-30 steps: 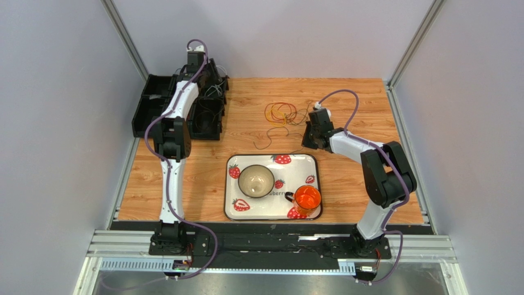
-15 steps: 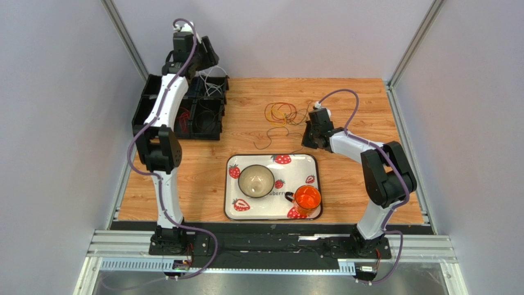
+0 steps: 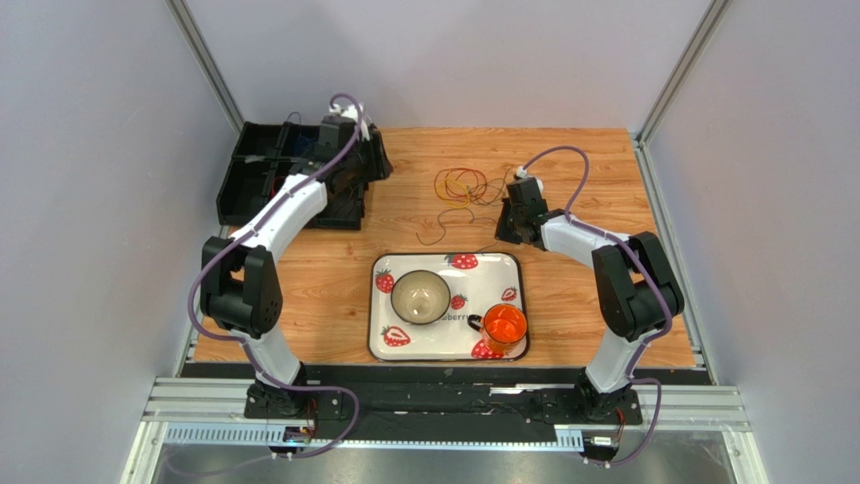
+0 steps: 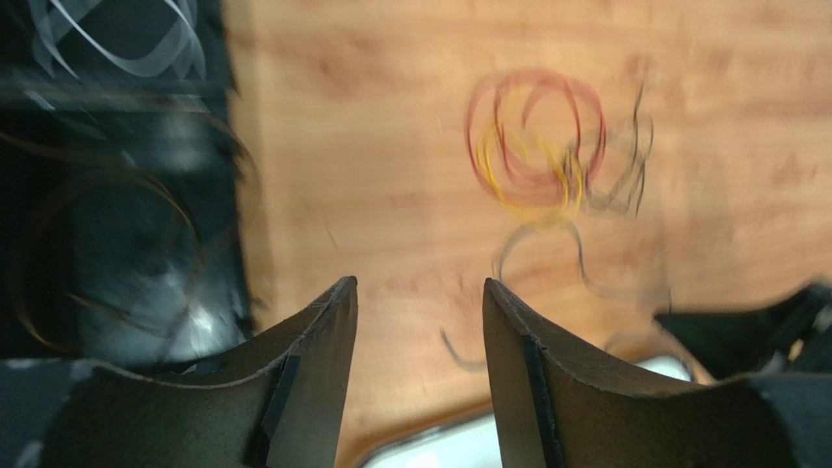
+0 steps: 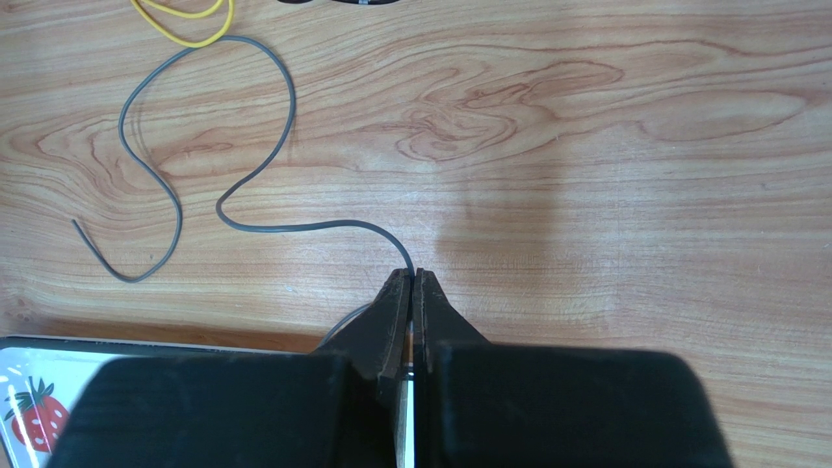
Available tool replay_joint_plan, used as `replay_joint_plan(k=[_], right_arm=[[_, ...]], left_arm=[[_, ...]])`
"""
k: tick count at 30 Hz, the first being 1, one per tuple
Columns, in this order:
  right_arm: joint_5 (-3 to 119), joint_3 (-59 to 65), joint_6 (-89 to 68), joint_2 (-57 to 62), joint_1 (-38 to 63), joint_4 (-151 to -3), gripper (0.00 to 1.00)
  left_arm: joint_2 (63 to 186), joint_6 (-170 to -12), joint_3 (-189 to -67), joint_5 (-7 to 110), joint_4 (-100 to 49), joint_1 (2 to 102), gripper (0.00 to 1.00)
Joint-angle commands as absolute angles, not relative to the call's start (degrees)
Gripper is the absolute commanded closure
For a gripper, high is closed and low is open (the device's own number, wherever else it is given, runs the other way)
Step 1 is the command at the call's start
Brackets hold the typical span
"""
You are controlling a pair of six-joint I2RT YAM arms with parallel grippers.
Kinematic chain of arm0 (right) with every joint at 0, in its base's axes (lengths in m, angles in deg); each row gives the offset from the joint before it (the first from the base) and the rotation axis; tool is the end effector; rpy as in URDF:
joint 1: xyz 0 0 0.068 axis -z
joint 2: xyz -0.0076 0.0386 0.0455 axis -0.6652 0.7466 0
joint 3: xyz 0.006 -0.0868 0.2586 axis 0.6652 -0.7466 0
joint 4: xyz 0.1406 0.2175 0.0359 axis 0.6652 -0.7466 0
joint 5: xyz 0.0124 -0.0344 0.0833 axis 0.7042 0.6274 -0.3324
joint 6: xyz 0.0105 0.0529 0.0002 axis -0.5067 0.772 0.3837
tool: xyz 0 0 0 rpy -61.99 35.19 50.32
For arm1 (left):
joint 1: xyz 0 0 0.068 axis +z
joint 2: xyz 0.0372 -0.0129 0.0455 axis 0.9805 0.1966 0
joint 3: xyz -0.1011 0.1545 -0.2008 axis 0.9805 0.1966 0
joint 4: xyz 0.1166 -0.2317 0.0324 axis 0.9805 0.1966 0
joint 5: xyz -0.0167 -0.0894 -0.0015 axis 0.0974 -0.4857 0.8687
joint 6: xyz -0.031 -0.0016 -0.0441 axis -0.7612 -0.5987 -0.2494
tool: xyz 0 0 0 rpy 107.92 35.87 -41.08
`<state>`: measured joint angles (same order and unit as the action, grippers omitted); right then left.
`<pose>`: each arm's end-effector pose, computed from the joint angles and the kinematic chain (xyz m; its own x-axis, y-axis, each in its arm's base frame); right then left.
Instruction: Untangle the cables
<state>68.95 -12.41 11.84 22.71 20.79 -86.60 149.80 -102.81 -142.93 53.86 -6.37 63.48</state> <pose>0.3410 0.1283 0.1730 -0.7938 0.2208 -0.5666 0.0723 0.9594 0.2726 0.3984 -0.1119 0.3204 -0.5839 -0.2577 -0.7698 0.1208 0.9101 -0.3963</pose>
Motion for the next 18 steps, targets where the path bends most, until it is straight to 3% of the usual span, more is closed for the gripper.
replay_joint_plan(k=[1,10,18], right_arm=[[69.68,-13.37,12.45,19.91,20.87,-83.2,1.0],[67.84,-16.89,11.75,17.35,20.87,-79.24,1.0],[68.01,-17.42,11.92,16.73,20.87,-78.8,1.0]], left_arm=[[141.83,-99.39,-135.37,49.51,-11.09,58.9,0.46],[141.54,-104.11,-127.45,41.31,-15.92,51.25,0.53],[148.75,-124.16,-129.02,43.24,-19.99,46.24,0.47]])
